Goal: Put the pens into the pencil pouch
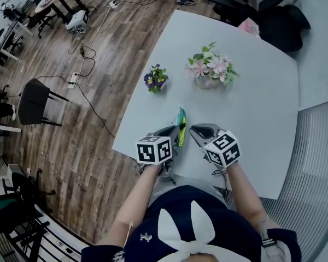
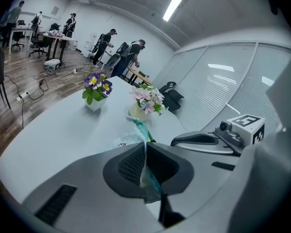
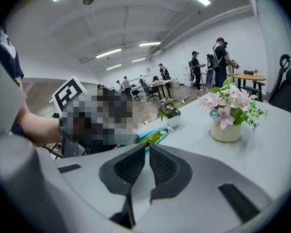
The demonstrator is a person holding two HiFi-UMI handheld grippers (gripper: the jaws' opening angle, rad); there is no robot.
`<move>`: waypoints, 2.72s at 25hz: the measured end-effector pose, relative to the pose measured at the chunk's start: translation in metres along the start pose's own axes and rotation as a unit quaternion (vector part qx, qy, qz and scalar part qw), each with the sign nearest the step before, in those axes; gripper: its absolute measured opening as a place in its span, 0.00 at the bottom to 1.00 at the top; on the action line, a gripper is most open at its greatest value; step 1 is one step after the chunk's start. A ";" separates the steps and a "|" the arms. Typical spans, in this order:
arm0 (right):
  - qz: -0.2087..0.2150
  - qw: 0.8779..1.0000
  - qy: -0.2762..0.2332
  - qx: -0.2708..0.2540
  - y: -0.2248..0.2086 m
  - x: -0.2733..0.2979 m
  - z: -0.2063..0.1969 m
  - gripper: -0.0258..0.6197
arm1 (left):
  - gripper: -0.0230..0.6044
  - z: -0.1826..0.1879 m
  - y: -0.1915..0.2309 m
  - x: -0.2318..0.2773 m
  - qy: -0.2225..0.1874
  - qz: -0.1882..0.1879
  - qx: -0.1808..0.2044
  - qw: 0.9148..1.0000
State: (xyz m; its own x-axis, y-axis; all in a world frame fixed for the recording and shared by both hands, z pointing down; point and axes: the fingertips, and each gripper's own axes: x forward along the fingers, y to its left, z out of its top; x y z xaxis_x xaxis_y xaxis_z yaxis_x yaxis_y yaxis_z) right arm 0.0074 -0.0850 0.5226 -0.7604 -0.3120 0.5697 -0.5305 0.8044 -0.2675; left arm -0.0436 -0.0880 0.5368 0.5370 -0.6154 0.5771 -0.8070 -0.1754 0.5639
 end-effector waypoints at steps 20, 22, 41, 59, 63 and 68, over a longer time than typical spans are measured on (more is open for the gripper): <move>-0.044 0.997 0.015 0.064 -0.055 -0.010 -0.028 0.09 | 0.09 -0.032 0.007 0.083 0.095 0.017 0.024 0.995; -0.045 0.997 0.017 0.067 -0.057 -0.009 -0.029 0.09 | 0.09 -0.036 0.010 0.088 0.101 0.019 0.022 0.994; -0.060 0.993 0.032 0.093 -0.068 -0.008 -0.042 0.09 | 0.09 -0.084 0.016 0.115 0.195 0.009 0.056 0.979; -0.066 0.995 0.018 0.077 -0.066 -0.019 -0.037 0.09 | 0.26 -0.043 0.007 0.094 0.140 -0.035 0.060 0.988; -0.075 0.995 0.003 0.070 -0.064 -0.025 -0.030 0.09 | 0.26 -0.019 0.010 0.078 0.096 -0.023 0.052 0.994; -0.087 0.994 -0.023 0.057 -0.061 -0.033 -0.016 0.08 | 0.23 0.007 0.008 0.052 0.037 0.006 0.072 0.997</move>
State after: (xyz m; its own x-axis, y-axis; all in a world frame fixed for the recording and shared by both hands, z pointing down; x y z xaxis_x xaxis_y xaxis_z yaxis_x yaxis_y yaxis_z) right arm 0.0708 -0.1152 0.5328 -0.6685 -0.4664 0.5794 -0.6922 0.6751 -0.2552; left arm -0.0241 -0.1270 0.5667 0.5395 -0.5606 0.6283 -0.8376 -0.2807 0.4687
